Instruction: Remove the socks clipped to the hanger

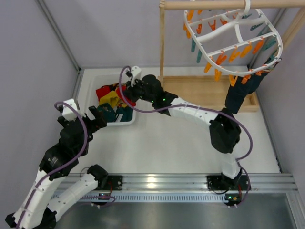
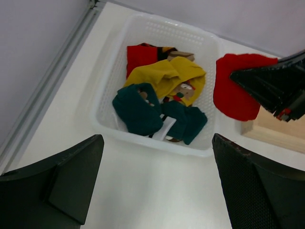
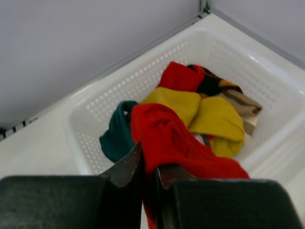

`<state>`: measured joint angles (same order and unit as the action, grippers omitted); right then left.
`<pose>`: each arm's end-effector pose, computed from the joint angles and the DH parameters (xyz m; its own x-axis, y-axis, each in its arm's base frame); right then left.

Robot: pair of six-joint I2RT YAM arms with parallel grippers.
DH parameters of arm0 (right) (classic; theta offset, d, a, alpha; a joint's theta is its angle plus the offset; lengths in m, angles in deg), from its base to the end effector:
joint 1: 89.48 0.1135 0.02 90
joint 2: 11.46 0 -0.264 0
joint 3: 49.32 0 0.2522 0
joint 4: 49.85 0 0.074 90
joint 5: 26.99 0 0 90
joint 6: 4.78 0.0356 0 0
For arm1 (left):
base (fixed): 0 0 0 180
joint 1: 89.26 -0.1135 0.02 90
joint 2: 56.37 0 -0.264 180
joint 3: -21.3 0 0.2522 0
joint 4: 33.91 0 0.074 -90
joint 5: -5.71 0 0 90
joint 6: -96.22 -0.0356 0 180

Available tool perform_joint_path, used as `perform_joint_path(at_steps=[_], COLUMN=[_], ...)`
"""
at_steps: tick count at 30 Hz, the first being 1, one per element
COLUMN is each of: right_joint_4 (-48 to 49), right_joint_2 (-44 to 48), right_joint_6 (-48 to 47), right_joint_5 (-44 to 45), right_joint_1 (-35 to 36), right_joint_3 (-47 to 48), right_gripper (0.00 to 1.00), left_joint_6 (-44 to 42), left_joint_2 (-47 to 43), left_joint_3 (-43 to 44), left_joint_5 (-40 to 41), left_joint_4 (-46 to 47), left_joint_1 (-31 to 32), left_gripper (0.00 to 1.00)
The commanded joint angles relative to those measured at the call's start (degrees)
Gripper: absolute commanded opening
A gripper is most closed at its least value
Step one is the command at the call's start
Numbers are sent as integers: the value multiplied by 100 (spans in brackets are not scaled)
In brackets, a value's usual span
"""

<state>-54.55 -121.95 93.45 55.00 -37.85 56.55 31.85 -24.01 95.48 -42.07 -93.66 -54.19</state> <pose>0.2889 0.3728 0.3228 -0.2228 -0.0531 -0.9734 -0.8385 0.5198 0.1636 0.0796 -0.0266 0.3921 -0.1849 -0.2616 -0.9473 -0.1971 0.9542 -0.2250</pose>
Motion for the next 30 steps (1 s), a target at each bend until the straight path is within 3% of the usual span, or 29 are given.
perform_joint_path(at_steps=[1, 3, 4, 6, 7, 8, 9, 14, 21, 25, 30], right_joint_4=[-430, -870, -897, -836, -783, -705, -695, -801, 78, 35, -773], right_joint_2=[-761, -1271, -1386, -1334, -1204, -1098, -992, 114, 2583, 4180, 5844], right_joint_6=[-120, -128, -172, -173, -120, -111, -120, -234, 152, 214, 328], right_joint_5=[-279, -438, -447, -447, -447, -464, -421, 227, 1082, 1240, 1451], right_joint_1=[145, 171, 223, 276, 303, 294, 294, 172, -268, -592, -1129], right_joint_3=[1321, 1938, 2003, 1916, 1846, 1767, 1583, 828, -2456, -3804, -5122], right_gripper=[8, 17, 34, 55, 78, 84, 99, 99, 99, 99, 99], left_joint_6=[144, 171, 171, 179, 179, 179, 179, 171, 100, 30, -67], left_joint_2=[-265, -353, -327, -230, -195, -125, -98, -168, -186, -28, 156], left_joint_3=[-469, -523, -540, -532, -540, -532, -532, -567, -628, -663, -690], left_joint_5=[665, 376, 384, 332, 305, 279, 244, 199, -82, -345, -723], left_joint_4=[-129, -94, -102, -94, -85, -76, -85, -85, 29, 91, 179], left_joint_1=[0, 0, 0, 0, 0, 0, 0, 0, 9, 0, 0], left_gripper=[99, 99, 99, 99, 99, 99, 99, 99, 99, 99, 99])
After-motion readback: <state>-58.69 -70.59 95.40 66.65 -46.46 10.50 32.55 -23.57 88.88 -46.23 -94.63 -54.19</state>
